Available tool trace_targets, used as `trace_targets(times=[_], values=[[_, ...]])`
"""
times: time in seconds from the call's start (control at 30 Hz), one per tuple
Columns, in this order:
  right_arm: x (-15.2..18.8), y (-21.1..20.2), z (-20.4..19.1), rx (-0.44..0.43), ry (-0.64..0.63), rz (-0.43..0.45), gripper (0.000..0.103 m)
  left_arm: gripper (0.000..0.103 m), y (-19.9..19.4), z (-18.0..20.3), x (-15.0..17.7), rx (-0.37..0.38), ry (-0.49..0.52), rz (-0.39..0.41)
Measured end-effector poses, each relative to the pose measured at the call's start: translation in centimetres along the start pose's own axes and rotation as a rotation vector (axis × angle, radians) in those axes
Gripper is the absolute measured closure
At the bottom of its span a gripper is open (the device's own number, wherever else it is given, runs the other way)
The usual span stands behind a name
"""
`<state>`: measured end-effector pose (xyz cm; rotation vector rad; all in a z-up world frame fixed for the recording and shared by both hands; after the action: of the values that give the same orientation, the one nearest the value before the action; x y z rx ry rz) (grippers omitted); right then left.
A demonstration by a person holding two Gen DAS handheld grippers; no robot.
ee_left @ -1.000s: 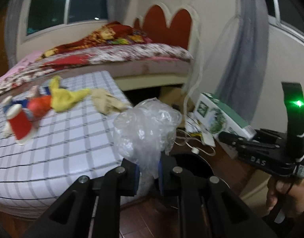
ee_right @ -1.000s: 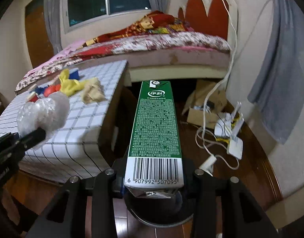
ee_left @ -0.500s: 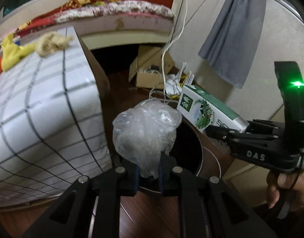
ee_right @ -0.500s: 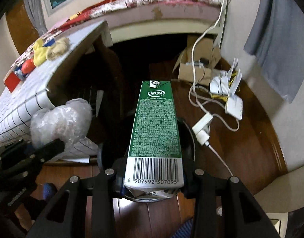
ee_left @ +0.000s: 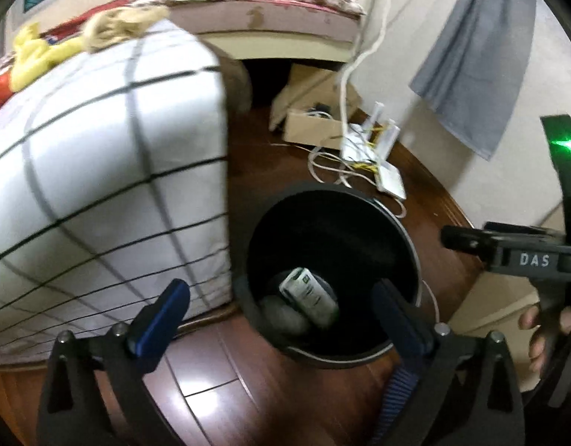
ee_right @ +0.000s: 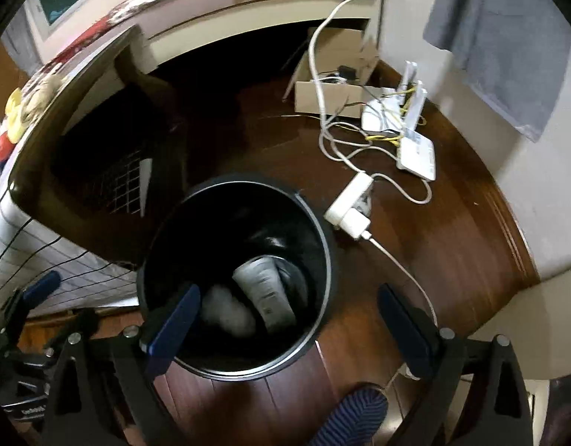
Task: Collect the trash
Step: 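Open both tools to drop the bag and carton into the bin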
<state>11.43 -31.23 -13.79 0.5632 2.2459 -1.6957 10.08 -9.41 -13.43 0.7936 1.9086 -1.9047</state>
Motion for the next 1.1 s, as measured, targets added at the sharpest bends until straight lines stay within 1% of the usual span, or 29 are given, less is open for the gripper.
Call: trace_targets(times=[0.03,0.07,0.23,0.43,0.57,0.87,1.1], values=[[0.1,-0.1,-0.2,0.008,-0.006,-0.002,0.002,0.002,0.4,-0.4,-0.4,-0.011,-0.005,0.003],[0.1,-0.1,-0.4,0.012,-0.013,-0.008,0.001,0.002,0.3,-0.7,-0.5,-0.023,-0.01,0.009],[0.3,0.0,-1.9,0.011,-0.067,-0.026,0.001,0.001,-0.9,-2.0,-1.2,-0.079,-0.004,0.041],[0.4,-0.9,-3.9,0.001,-0.121,-0.022,0.001,0.001,-2.1,-2.7,-2.0,-0.1,-0.004,0.068],[0.4,-1.6,-4.9,-0.005,-0.153,-0.003,0.001,0.001,-2.6,-2.5,-2.4,-0.098,-0.014,0.077],[-1.0,-3.9,-6.9,-0.016,-0.199,0.069,0.001,0.001,-4.9,-3.5,-3.2,-0.131,-0.026,0.115],[-1.8,-4.9,-8.8,-0.027,-0.238,0.107,0.001,0.001,-6.4,-5.2,-4.2,-0.153,-0.065,0.174]])
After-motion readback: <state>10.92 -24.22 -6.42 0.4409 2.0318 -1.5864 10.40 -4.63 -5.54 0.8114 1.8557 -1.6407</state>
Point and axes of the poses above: each gripper's, at about its wrist camera, not at the fingertips, and y roughly the way its jaws point, z to its right, x to its underside, the point moved 3 cm from there along y, roughly the way its jaws point, and after that the axes turned 14 degrees about -x, right-handed, at the moved point
